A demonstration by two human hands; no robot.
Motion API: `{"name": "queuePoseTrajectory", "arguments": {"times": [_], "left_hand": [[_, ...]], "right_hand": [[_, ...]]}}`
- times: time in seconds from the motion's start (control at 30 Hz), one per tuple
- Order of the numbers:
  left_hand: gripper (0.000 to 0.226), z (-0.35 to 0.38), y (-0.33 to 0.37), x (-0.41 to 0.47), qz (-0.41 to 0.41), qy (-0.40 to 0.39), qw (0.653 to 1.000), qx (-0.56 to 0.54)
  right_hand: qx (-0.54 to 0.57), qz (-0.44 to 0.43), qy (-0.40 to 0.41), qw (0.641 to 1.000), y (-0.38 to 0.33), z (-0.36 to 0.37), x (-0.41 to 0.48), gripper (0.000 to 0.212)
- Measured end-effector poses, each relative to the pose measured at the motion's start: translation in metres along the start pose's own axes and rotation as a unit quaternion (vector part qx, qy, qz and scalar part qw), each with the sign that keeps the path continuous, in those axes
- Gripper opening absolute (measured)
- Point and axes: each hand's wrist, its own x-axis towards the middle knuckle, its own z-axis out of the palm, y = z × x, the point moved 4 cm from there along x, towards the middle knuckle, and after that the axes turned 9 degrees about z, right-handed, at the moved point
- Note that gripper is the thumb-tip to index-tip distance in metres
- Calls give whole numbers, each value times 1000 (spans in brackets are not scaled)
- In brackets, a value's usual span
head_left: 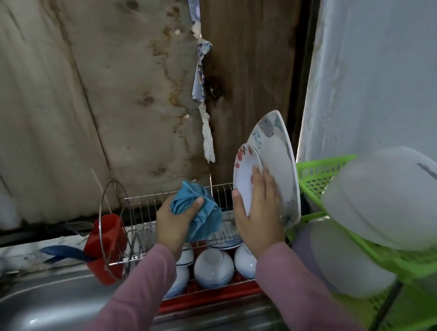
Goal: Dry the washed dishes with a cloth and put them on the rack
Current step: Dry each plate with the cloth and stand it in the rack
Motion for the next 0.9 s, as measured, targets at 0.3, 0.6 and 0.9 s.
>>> {"name": "queuePoseTrajectory", "arguments": {"times": [0.3,0.6,0.9], "left_hand": [[32,-50,7,-50,26,44,998,-32],[35,-162,7,-119,4,103,994,-43],[36,-348,3,-213,-46,191,980,9]], "right_hand": [[51,-32,-68,996,-23,25,-51,59],[109,6,-213,971,-74,85,-134,52],[176,118,-317,925,-141,166,-288,36]]}}
